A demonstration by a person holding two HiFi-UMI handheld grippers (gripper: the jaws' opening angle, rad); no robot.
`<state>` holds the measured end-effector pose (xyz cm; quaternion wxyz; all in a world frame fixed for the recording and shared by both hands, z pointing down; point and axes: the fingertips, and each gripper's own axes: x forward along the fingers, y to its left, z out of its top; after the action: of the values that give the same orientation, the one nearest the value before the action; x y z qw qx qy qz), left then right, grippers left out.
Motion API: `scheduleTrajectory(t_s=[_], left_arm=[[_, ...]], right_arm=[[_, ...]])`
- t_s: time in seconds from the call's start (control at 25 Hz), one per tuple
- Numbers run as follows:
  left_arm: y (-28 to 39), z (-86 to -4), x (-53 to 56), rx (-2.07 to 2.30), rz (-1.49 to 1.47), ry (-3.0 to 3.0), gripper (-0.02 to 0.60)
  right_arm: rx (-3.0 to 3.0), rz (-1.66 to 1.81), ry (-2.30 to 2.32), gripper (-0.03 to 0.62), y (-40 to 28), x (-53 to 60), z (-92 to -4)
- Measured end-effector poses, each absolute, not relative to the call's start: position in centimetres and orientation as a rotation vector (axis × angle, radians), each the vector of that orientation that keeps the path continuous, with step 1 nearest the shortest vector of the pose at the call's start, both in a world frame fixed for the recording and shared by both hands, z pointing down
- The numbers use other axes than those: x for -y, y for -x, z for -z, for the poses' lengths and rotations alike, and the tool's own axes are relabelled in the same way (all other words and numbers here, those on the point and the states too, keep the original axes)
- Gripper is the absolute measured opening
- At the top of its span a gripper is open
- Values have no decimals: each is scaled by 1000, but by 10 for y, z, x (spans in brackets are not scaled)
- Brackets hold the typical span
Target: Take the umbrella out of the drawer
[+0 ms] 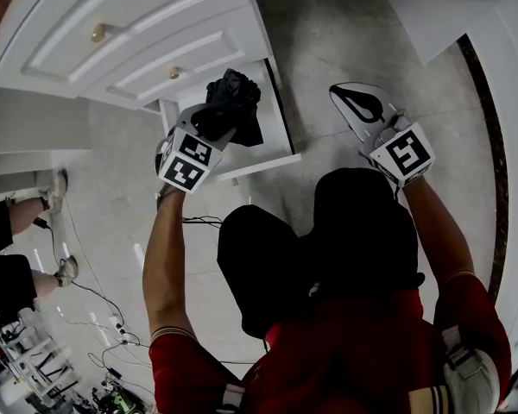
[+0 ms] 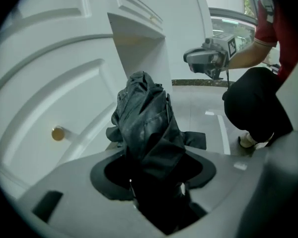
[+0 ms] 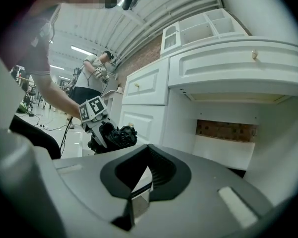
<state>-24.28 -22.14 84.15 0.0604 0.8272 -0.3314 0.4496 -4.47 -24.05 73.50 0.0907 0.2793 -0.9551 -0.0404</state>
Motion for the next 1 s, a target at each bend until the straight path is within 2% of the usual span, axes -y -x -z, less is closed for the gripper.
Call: scheduleTrajectory(t_s=[0.28,0.48,1.0], left_arm=[[231,-766,220,1140,-1209,-2586,247],[219,-689,213,1258,-985,-2637,247],[201,-426,168,1471,-480,-2623,249]], right_arm=[[2855,113,-798,12,57,240,-689],[2835,62,-758,12,60,236,-633],[2869,-73,-722,12,78,214,-408]])
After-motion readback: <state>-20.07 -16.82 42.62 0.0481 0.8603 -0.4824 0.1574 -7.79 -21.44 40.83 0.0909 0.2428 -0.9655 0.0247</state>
